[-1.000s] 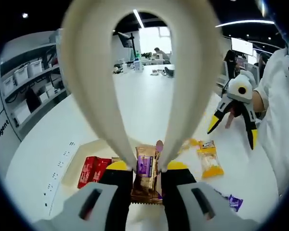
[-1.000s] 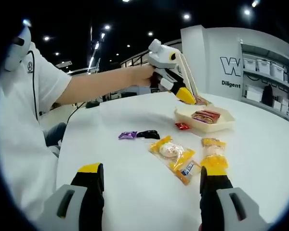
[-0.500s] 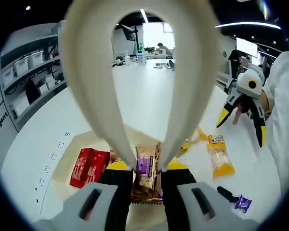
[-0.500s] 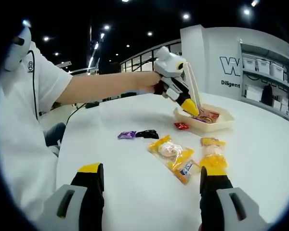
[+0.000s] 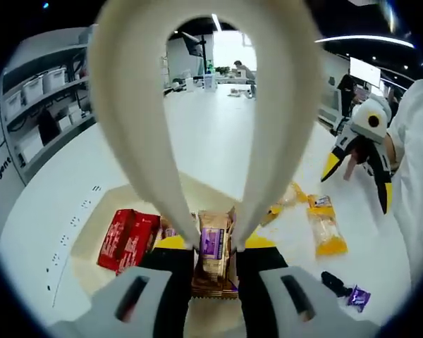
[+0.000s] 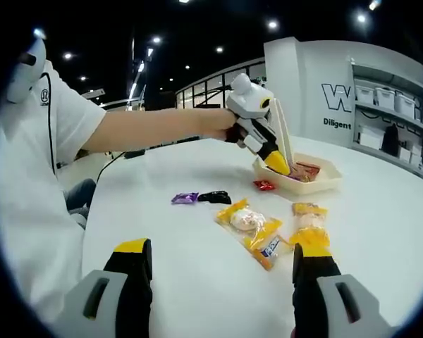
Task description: Place the target food into the container with the food tongs after gripping and lifting it, then release it inside without dropping or visibly crushing the food.
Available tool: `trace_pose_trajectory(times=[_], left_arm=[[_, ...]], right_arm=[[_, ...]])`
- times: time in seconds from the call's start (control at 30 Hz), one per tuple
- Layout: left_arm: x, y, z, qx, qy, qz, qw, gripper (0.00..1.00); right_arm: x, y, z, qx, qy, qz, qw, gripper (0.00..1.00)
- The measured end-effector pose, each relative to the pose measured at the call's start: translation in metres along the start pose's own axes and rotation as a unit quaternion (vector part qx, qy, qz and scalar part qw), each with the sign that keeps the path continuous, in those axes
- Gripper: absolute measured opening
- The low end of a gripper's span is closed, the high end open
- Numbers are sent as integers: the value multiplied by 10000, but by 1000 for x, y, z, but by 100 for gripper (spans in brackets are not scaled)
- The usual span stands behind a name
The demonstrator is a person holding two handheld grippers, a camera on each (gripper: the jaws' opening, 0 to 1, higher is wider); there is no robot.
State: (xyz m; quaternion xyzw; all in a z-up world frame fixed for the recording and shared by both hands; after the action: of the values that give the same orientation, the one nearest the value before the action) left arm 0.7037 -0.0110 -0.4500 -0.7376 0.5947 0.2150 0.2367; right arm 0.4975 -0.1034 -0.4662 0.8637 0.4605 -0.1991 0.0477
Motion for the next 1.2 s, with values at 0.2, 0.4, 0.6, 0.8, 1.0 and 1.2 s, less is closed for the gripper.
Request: trace_pose_trajectory(times=[0.2, 0.4, 0.6, 0.8, 1.0, 1.2], left_arm=[[1, 2, 1, -20, -26, 26, 10000, 22], [3, 4, 2, -34, -40, 30, 10000, 23], [3, 3, 4, -49, -70, 44, 10000, 23], [3, 4, 3, -77, -47, 51, 9999, 24], [1, 5, 3, -66, -43, 49, 10000, 24], [-3, 1, 4, -67, -37, 21, 10000, 24]], right_arm=[[0, 0, -1, -13, -3, 0, 10000, 81], [1, 0, -1, -9, -1, -5, 10000, 81], [0, 0, 1, -6, -12, -1, 10000, 81], [0, 0, 2, 3, -19, 4, 10000, 81], [0, -1, 1, -1, -8, -1, 10000, 81], [0, -1, 1, 0, -10, -1, 10000, 81]])
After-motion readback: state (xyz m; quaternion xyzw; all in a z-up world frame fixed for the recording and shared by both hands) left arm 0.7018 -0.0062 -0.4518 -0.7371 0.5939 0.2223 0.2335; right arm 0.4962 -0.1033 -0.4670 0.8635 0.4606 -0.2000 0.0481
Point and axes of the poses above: the point that each gripper's makers call its tool centre point, and the gripper's own axes: x roughly forward along the fingers, y roughly to its right, z roughly out of its underside, the point moved 3 cm from there along -x, roughly backward along the fingers, and after that the axes turned 4 degrees about x, right-handed, at the moved point
